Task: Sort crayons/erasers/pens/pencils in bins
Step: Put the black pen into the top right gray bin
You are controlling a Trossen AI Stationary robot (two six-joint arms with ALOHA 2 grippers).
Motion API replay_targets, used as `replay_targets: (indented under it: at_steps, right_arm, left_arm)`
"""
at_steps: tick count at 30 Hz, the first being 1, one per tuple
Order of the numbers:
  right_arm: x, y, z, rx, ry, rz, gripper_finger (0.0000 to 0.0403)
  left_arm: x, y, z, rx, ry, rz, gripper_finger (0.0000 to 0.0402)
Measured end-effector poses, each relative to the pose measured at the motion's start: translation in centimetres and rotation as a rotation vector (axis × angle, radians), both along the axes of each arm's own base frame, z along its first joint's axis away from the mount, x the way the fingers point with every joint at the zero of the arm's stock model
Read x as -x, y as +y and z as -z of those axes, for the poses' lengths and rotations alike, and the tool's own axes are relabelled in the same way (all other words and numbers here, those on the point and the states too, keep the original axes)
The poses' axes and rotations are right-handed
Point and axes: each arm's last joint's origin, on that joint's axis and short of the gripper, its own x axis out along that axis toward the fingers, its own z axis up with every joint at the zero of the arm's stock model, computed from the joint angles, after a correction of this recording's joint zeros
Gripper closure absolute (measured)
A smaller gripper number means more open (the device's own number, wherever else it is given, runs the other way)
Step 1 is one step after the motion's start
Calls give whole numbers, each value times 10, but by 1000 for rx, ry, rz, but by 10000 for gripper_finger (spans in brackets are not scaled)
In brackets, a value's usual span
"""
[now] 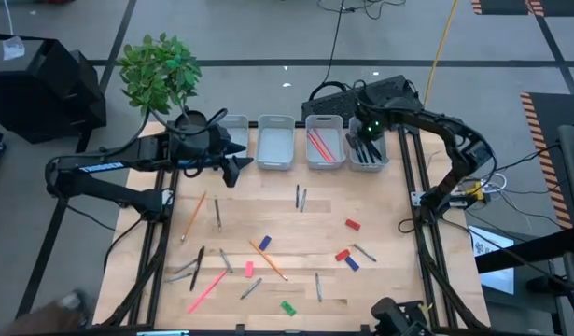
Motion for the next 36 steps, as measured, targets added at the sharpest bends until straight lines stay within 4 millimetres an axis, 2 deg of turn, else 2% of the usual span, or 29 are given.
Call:
replay_targets:
  at_steps: [3,8,12,15,20,27,31,36]
  right_arm:
    - [4,5,17,-2,-3,-2,364]
    - [7,10,37,29,-35,36,299]
    - [8,14,32,40,-49,26,257]
    - [4,25,12,91,-90,-14,244]
    - [-1,59,-39,243,-234,-105,246]
    - [-3,104,-103,492,-539,-230,254]
    - [1,121,-125,546,-700,-216,255]
    - [0,140,-142,603,-811,-309,255]
  left_arm:
    - [0,-1,0,7,-2,1,179]
    - [0,-1,0,3,0,1,179]
    - [3,-1,5,32,49,12,179]
    - [5,-5,16,90,160,28,179]
    - [15,-25,36,305,390,66,179]
    - [23,-71,58,613,698,16,179]
    - [19,-99,72,809,839,-134,179]
    - [13,-131,90,857,982,-234,179]
